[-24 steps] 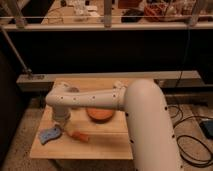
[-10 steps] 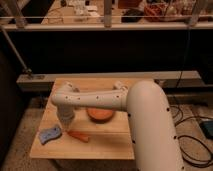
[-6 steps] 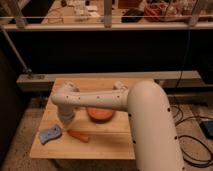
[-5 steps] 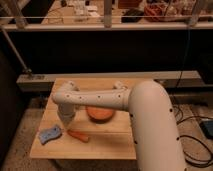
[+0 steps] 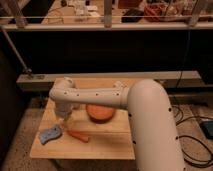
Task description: Wipe the white sponge on the table
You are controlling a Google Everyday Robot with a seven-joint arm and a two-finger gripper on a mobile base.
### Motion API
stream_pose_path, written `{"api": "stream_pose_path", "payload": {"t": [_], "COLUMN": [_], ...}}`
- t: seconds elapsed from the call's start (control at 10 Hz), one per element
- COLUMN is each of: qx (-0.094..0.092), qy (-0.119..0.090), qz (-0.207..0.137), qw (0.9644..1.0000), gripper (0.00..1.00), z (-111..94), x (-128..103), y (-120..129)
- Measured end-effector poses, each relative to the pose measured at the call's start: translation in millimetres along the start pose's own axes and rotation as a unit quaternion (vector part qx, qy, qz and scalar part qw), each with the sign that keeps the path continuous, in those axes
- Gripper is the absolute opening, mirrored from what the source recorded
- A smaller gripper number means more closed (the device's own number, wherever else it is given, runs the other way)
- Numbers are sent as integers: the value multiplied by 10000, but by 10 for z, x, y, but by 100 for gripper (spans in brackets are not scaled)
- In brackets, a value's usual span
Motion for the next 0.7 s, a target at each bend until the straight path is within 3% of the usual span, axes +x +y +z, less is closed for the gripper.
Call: {"api": "stream_pose_path", "payload": {"t": [0.4, 0.7], "qx": [214, 267], "qy": [14, -10], "qz": [24, -102], "qw": [9998, 9996], "gripper": [80, 80], "z": [25, 197], "x": [-61, -269], "y": [-297, -566]}}
